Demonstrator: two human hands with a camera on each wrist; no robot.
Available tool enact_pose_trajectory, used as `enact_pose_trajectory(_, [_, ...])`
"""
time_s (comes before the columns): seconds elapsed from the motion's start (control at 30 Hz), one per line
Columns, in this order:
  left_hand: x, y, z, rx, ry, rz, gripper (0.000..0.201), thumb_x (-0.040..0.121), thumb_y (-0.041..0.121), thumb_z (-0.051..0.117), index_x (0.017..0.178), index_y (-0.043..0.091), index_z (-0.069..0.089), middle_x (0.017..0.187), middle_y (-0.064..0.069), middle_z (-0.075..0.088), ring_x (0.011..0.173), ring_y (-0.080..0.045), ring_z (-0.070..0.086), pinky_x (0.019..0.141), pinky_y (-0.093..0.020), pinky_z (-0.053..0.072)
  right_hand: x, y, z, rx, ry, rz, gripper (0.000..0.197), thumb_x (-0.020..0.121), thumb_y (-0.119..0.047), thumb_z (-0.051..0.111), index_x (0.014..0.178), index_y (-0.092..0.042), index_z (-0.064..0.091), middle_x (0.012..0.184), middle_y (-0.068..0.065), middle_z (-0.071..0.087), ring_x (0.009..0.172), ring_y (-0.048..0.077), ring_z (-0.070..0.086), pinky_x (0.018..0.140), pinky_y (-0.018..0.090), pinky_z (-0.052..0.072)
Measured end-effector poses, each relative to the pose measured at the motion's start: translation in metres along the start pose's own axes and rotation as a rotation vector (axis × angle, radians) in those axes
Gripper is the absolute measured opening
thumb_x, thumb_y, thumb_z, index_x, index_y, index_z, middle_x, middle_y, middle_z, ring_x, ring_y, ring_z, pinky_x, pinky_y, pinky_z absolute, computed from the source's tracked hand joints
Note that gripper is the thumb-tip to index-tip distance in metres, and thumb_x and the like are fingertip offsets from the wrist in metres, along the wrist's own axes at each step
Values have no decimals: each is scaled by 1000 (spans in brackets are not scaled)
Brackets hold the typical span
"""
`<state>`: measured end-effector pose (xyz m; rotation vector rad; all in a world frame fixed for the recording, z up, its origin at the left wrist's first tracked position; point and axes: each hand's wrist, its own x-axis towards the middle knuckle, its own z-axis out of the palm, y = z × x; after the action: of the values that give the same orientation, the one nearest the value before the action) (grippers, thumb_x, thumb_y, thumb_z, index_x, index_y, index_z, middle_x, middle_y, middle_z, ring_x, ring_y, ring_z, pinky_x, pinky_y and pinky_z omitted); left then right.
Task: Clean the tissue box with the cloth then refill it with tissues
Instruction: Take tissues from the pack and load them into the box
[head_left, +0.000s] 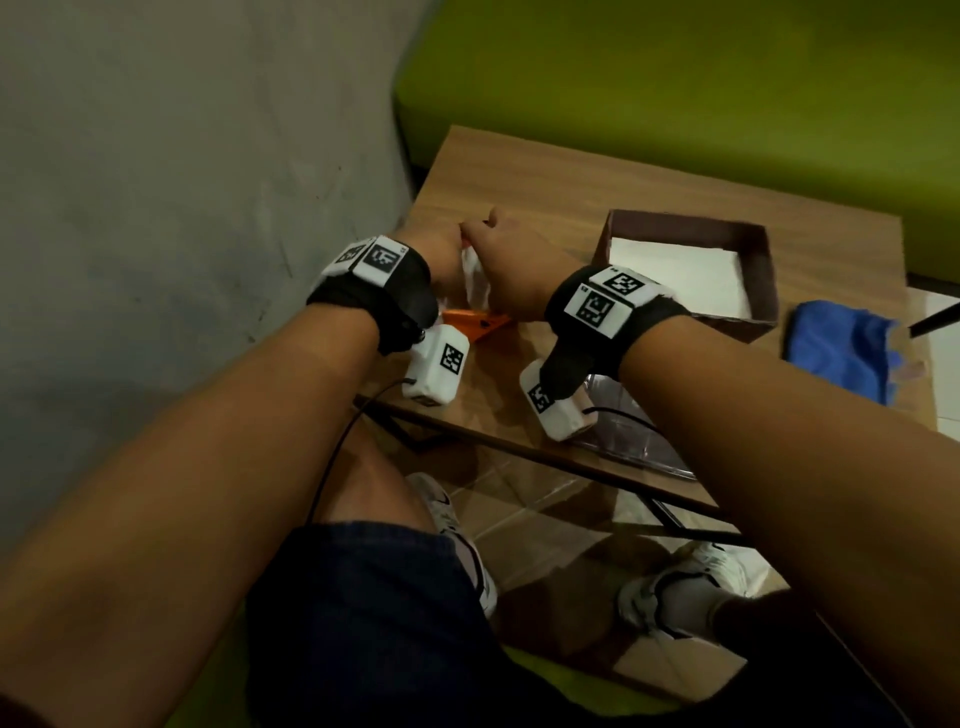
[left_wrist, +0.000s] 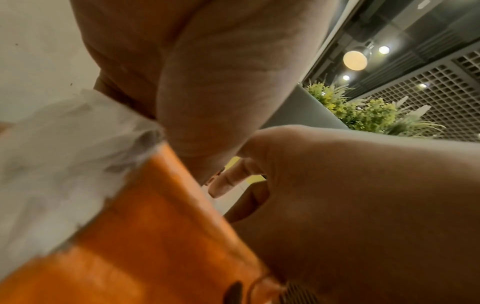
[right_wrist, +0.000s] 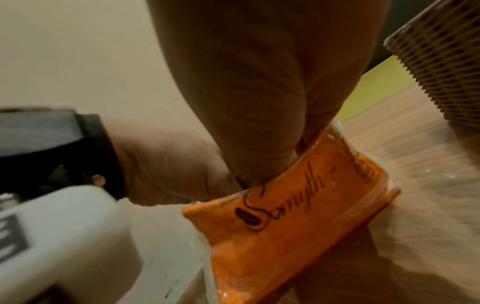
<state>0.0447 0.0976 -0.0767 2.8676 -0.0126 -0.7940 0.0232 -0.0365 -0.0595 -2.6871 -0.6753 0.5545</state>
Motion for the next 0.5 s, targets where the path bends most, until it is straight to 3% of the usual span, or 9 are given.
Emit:
enact_pose_trajectory(0.03, [2, -2, 0, 28, -20, 9, 40, 94, 11, 77, 132, 2, 65, 135, -21, 65, 127, -36, 62, 108, -43, 45, -1, 0, -1, 8, 7, -5, 56, 97, -14, 68, 148, -10, 46, 145, 22, 44, 126, 42, 56, 101, 43, 48])
enact_pose_trajectory(0.13, [-1, 0, -4, 77, -30, 32, 28, 85, 15, 85, 107, 15, 67, 121, -15, 70, 103, -32, 65, 91, -41, 53, -4, 2, -1, 25, 36, -31, 45, 101, -14, 60, 144, -9, 50, 141, 21, 46, 121, 41, 57, 95, 41, 47])
enact_pose_trajectory(0.17, [-4, 3, -5, 70, -30, 30, 30, 84, 16, 86, 106, 15, 66, 119, -14, 70, 101, -31, 64, 88, -40, 52, -4, 2, -1, 31, 51, -41, 42, 102, -14, 58, 143, -8, 52, 140, 21, 47, 120, 41, 57, 95, 43, 47])
enact_pose_trajectory(0.23, [-6, 6, -3, 32, -20, 7, 44, 85, 18, 87, 123, 9, 67, 124, -15, 69, 113, -33, 65, 87, -39, 49, -4, 3, 0, 59, 84, -56, 40, 102, -15, 57, 142, -7, 55, 137, 21, 48, 117, 41, 58, 92, 44, 47])
enact_pose_trajectory(0.3, [-11, 5, -2, -87, 30, -24, 54, 87, 20, 85, 135, 7, 63, 127, -15, 67, 120, -33, 64, 86, -37, 48, -4, 5, 2, 121, 145, -60, 38, 101, -14, 60, 139, -6, 58, 135, 20, 48, 112, 38, 58, 84, 38, 44])
enact_pose_trajectory(0.43, [-27, -11, -6, -377, 90, -64, 45, 85, 25, 86, 122, 13, 64, 108, -4, 65, 94, -22, 61, 70, -32, 43, -15, 10, 8, 390, 366, -70, 49, 85, 1, 63, 134, -6, 63, 128, 17, 49, 102, 26, 53, 82, 32, 43])
enact_pose_trajectory(0.5, [-36, -18, -9, -514, 96, -74, 42, 81, 25, 90, 113, 15, 65, 102, -4, 68, 86, -19, 61, 72, -34, 47, -21, 12, 9, 474, 487, -62, 54, 79, 5, 57, 131, -7, 64, 125, 15, 51, 102, 25, 55, 85, 28, 42])
